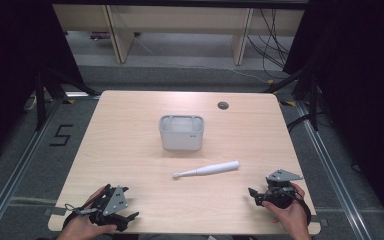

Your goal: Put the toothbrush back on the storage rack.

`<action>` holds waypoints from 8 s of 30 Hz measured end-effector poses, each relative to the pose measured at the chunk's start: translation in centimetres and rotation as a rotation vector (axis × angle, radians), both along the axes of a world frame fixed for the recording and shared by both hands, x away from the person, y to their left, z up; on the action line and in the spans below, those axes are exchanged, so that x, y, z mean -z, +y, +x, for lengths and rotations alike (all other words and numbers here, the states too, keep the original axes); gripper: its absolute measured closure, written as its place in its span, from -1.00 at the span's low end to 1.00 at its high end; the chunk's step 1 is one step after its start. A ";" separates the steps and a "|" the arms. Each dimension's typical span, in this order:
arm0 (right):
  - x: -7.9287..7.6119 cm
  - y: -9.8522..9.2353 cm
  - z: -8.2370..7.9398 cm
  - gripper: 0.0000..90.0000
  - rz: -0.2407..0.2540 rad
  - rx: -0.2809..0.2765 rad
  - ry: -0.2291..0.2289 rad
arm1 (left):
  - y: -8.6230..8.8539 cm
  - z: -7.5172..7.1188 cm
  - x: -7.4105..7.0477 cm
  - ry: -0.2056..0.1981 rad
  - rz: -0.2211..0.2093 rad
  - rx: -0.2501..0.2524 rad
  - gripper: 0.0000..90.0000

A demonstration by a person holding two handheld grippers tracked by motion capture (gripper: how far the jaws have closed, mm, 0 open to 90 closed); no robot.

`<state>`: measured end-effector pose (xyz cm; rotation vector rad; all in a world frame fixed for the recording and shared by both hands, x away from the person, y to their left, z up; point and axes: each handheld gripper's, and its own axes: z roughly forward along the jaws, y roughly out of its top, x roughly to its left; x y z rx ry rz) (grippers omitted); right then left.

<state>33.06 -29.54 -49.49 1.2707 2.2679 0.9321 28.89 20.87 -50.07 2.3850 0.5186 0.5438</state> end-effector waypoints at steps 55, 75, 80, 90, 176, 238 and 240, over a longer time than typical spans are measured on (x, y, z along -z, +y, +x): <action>-1.6 5.6 8.9 0.99 -0.038 -0.067 -0.060 | 0.0 0.1 0.1 0.000 -0.002 0.004 -0.64; -0.5 6.5 9.7 1.00 -0.075 -0.102 -0.007 | 0.0 0.1 0.1 0.004 0.000 0.004 -0.64; -0.4 7.0 9.2 1.00 -0.093 -0.143 -0.004 | -0.1 0.1 0.1 0.004 0.000 0.004 -0.64; -0.4 8.0 8.2 1.00 -0.106 -0.184 -0.002 | -0.1 0.1 0.1 0.001 -0.002 0.005 -0.64; -3.7 11.7 3.8 0.23 -0.089 -0.296 0.169 | 0.0 0.1 0.1 0.004 0.005 0.000 -0.63; -1.9 19.2 7.8 0.47 -0.539 -0.464 0.497 | -0.1 0.1 0.1 0.004 -0.001 0.012 -0.64; -2.0 19.3 7.8 0.47 -0.556 -0.465 0.499 | -0.1 0.1 0.0 0.004 0.002 0.008 -0.63</action>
